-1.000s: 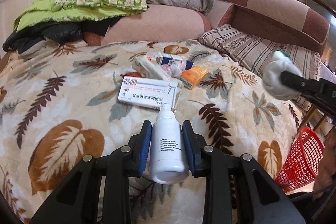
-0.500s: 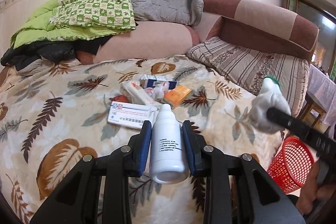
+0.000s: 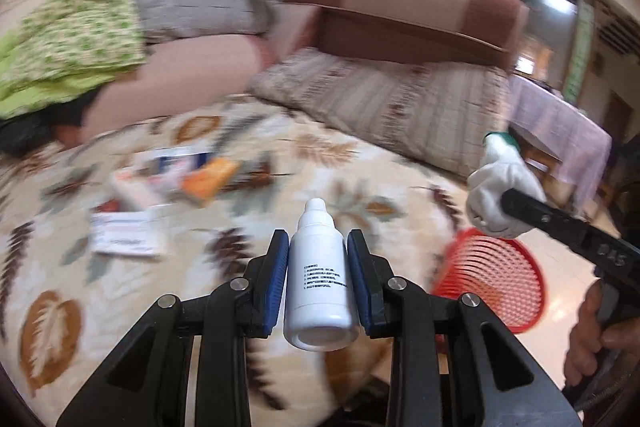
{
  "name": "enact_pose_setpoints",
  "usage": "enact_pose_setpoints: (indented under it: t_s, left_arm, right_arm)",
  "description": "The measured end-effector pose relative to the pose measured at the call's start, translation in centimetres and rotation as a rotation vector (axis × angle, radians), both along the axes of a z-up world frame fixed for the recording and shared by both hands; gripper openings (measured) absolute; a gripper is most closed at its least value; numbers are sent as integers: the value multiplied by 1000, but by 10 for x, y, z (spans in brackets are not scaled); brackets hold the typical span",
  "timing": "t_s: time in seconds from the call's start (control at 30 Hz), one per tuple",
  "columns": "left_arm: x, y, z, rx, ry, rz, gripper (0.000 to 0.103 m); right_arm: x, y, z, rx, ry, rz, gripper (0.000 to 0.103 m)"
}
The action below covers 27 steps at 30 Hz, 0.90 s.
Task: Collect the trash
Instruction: 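Carry both items to the red wastebasket and open both tools over it, then move both open tools back over the items on the bed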
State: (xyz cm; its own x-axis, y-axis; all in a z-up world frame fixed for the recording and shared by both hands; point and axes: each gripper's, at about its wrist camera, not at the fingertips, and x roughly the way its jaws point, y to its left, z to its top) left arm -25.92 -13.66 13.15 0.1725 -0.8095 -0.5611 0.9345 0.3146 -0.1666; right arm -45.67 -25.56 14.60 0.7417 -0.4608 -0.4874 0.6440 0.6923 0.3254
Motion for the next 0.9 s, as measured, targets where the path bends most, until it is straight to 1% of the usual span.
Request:
enact_pose_setpoints:
  t_s: [0.1, 0.23, 0.33, 0.4, 0.5, 0.53, 0.57, 0.63, 0.67, 0.73, 0.83, 0.9]
  left_arm:
    - [-27, -28, 0, 9, 46, -109, 29]
    - [-63, -66, -4, 39, 88, -237, 29]
    - [-92, -89, -7, 63, 103, -310, 29]
    - [-106, -103, -10, 77, 118, -343, 29]
    - [-126, -128, -16, 105, 150, -389, 29]
    - [-132, -135, -18, 115, 160, -399, 30]
    - [-137, -141, -22, 124, 180, -411, 31]
    - [-145, -152, -25, 138, 205, -420, 44]
    - [-146, -155, -25, 141, 208, -415, 46]
    - [-144, -153, -24, 132, 219, -412, 52]
    - [-133, -147, -23, 125, 226, -396, 53]
    - [-117, -139, -20, 112, 231, -355, 56]
  right_arm:
    - [-41, -15, -11, 14, 46, -82, 23]
    - [-83, -34, -30, 63, 89, -149, 23]
    - [-104, -45, -45, 102, 113, -180, 23]
    - [-110, -49, -52, 116, 124, -188, 23]
    - [-116, -56, -63, 140, 145, -201, 26]
    - [-117, -61, -68, 156, 162, -214, 32]
    - [-119, -63, -72, 163, 174, -222, 35]
    - [-123, -66, -78, 166, 206, -255, 37]
    - [-125, -67, -79, 170, 211, -260, 37]
    - [-129, -68, -81, 175, 205, -261, 46]
    - [-129, -67, -78, 175, 197, -263, 46]
    - [-124, -66, -73, 169, 190, -255, 46]
